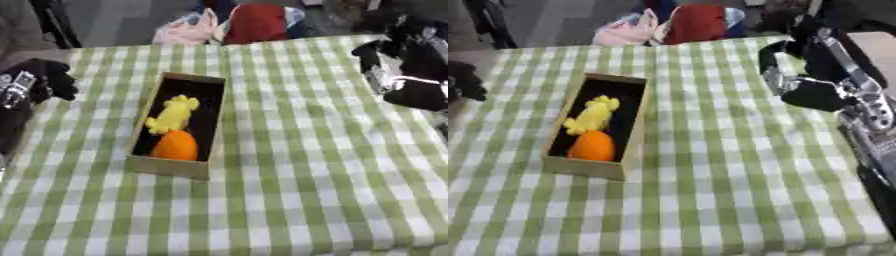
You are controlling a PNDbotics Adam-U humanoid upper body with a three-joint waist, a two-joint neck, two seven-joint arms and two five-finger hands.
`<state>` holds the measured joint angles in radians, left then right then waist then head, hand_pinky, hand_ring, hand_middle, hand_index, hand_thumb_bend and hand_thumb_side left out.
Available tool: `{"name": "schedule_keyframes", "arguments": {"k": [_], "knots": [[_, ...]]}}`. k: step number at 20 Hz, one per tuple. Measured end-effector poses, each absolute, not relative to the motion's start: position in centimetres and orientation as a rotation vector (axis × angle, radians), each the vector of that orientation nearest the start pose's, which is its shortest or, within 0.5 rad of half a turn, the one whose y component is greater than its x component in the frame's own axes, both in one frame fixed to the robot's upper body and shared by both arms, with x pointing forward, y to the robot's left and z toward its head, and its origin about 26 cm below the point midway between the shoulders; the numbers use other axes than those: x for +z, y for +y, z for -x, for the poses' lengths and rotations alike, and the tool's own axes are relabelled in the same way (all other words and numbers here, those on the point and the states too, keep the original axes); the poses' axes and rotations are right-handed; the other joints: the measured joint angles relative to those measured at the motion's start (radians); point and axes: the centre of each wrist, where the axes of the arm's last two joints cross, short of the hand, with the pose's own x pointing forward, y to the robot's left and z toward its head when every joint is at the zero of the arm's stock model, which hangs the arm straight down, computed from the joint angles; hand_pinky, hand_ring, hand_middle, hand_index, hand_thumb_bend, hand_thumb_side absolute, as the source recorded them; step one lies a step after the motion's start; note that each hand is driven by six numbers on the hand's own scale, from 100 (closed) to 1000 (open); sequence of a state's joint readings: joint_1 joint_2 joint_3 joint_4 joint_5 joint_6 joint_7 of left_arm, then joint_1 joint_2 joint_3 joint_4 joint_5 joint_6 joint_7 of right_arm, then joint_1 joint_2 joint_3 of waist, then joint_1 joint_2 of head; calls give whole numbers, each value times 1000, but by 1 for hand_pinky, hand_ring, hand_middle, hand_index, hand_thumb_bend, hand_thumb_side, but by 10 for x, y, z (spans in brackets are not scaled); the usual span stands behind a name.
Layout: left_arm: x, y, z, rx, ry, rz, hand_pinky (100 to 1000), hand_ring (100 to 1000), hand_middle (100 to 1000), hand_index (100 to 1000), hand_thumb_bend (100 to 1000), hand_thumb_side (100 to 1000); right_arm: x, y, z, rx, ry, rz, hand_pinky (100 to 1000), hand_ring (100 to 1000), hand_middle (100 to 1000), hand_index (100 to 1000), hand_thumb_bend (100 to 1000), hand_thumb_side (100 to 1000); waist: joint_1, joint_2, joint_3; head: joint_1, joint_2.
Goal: Pick up objects on the table and place them in the box.
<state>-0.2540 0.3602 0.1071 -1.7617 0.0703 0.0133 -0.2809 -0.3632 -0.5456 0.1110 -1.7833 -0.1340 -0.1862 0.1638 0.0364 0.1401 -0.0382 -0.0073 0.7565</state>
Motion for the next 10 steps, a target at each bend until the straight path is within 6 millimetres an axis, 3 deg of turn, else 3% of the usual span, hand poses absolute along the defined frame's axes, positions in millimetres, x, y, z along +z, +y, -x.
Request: {"name": "schedule_keyframes", "arguments": {"k": [10], "knots": [[136,316,-319,-428,-1945,-85,646,614,565,722,110,872,157,-292,-316,707,-2133,70,682,875,698,832,100,277,13,46,10,29,3]]}}
